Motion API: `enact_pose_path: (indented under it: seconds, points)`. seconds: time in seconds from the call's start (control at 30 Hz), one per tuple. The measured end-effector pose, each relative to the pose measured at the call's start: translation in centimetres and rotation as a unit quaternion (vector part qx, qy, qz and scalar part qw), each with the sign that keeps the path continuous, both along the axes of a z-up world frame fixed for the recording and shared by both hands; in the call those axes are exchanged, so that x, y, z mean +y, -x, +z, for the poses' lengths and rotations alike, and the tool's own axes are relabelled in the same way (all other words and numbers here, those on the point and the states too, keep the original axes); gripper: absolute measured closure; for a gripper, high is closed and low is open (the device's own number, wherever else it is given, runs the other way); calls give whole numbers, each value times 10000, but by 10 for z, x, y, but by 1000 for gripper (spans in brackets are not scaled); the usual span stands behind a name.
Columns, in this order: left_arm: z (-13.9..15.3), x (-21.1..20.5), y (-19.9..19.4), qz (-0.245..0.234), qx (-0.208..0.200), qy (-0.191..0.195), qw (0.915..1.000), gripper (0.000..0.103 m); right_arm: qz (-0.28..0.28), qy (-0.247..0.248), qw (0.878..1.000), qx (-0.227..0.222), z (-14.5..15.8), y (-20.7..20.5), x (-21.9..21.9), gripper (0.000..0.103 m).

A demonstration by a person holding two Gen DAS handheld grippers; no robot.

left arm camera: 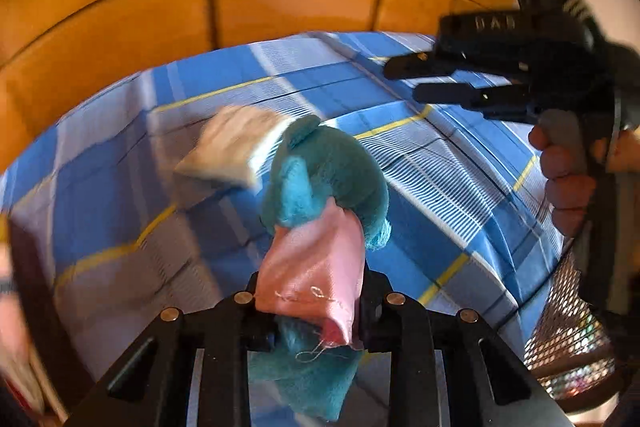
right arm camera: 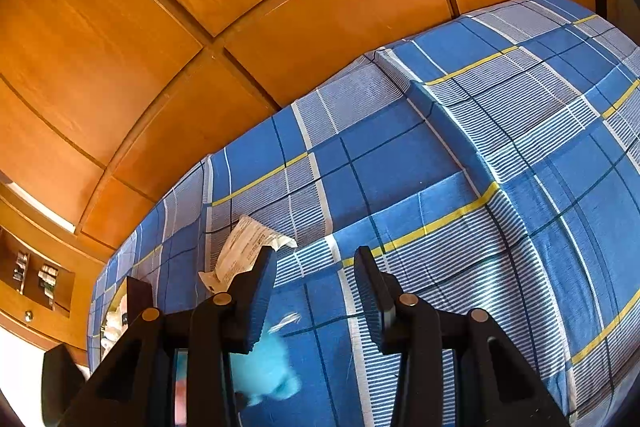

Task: Organize soft objects
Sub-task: 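Lift the teal plush with the left gripper while the right gripper grasps the white paper packet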

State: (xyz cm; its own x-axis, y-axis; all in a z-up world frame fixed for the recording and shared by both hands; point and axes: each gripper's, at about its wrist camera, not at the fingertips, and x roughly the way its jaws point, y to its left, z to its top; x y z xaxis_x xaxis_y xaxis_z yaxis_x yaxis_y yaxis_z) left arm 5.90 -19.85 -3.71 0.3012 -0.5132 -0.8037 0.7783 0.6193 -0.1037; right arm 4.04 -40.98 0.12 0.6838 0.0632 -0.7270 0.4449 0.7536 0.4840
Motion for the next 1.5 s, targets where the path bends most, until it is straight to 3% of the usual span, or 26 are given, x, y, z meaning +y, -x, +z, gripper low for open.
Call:
enact_pose_path:
  seconds: [0.13,0.3,0.47,0.6,0.87,1.1,1.3,1.5]
  points:
    - [-4,31,8,644,309,134,9974,73,197,79,9997,71,-3,-5,8,63]
    - [-27,50,12,1144,474,-54,9923,67,633,-41,9977,243,-15,-14,24,63]
    - [-31,47,9,1032,457,-9,9936,67,1110,-221,9927,410,-28,-26,45,63]
    - [-34,51,7,998,498,82,9937,76,1260,-535,9891,545,-39,-39,55,48]
    - [-10,81,23,1069,226,382,9933,78,871,-757,9895,865,-53,-86,65,39]
    - [8,116,34,1287,68,645,9896,78,477,-294,9906,1247,-56,-129,82,31]
    - [13,137,39,1473,108,817,9857,78,419,478,9830,1724,-60,-155,95,30]
    - [18,145,48,1509,83,925,9842,78,344,764,9754,2040,-63,-173,96,28]
